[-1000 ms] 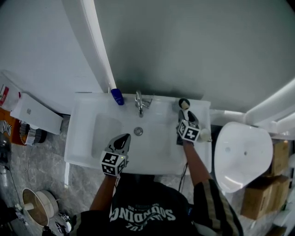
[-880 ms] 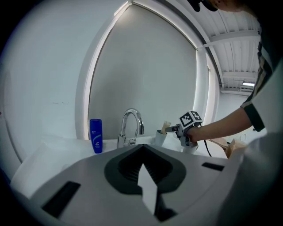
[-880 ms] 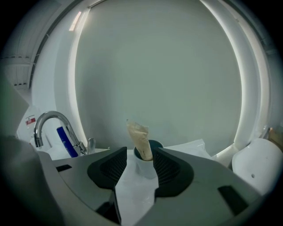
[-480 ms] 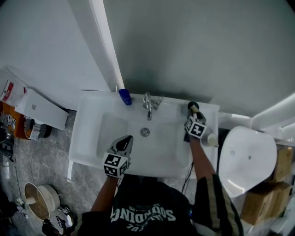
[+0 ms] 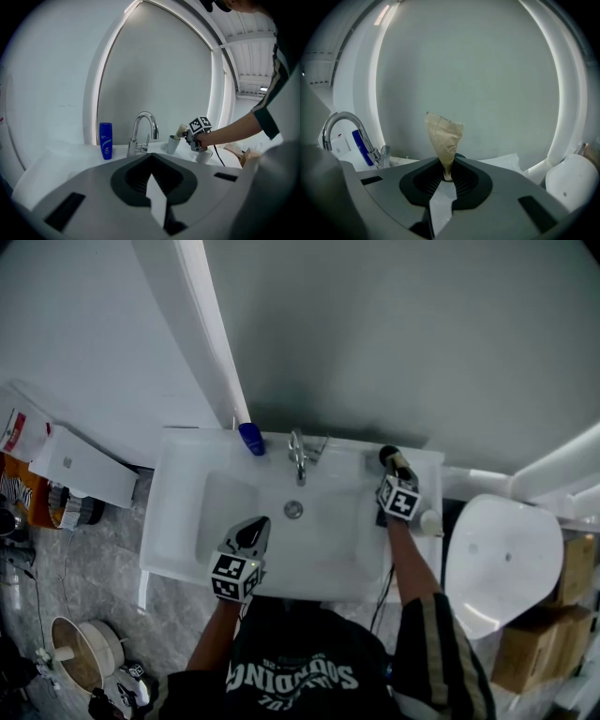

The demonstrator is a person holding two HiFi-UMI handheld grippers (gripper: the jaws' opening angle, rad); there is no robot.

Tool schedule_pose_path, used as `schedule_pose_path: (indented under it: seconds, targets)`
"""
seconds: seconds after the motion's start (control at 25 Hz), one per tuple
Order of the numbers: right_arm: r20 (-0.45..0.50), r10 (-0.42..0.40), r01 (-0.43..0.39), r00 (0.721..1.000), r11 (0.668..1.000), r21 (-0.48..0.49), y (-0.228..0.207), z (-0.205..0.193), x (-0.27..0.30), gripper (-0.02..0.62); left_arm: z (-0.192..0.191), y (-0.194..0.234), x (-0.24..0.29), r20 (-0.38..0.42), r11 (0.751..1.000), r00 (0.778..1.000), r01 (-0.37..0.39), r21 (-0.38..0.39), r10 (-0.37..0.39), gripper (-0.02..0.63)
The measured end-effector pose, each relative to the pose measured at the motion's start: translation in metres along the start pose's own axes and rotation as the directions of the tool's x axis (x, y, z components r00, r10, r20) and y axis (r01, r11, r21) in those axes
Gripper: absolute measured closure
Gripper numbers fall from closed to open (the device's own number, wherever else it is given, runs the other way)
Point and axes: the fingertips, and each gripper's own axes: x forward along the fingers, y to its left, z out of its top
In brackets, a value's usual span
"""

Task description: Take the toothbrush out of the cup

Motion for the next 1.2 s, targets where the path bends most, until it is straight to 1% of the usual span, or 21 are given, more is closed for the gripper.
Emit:
schedule_pose_path:
  seconds: [0.16,0.36,0.48,0.76,0.96,1.12,1.2]
  targets:
    - [0.018,0.032,-0.032,0.999,0.999,-0.011,0.003,0.01,-0.012,0.554,0.0,-0.006,0.002,0.005,1.0,1.0,0.018,0.008,-0.018,0.607]
    - [0.074,0.06,-0.059,0.995,0.998,-0.016,0.006,0.037,-0.033,0.554,0.005,-0.014,0.005,0.017,0.999,0.999,0.046,0.022,-0.046,0.607]
    - [0.122,0.085,-0.083,0.989,0.996,-0.024,0.009,0.054,-0.049,0.554,0.006,-0.022,0.007,0.023,0.997,0.997,0.068,0.031,-0.068,0.607]
    - [0.198,0.104,-0.101,0.975,0.995,-0.027,0.005,0.087,-0.093,0.554,0.011,-0.04,0.008,0.037,0.991,0.992,0.118,0.057,-0.12,0.607]
    - [0.223,0.121,-0.114,0.967,0.993,-0.044,0.005,0.091,-0.122,0.555,0.012,-0.053,0.008,0.044,0.987,0.987,0.15,0.066,-0.153,0.607]
    - [0.22,0.141,-0.131,0.965,0.99,-0.061,0.009,0.082,-0.142,0.555,0.011,-0.068,0.011,0.042,0.979,0.981,0.188,0.08,-0.191,0.607]
    - [0.211,0.162,-0.152,0.964,0.986,-0.061,0.009,0.074,-0.15,0.555,0.012,-0.075,0.012,0.04,0.975,0.977,0.206,0.088,-0.21,0.607]
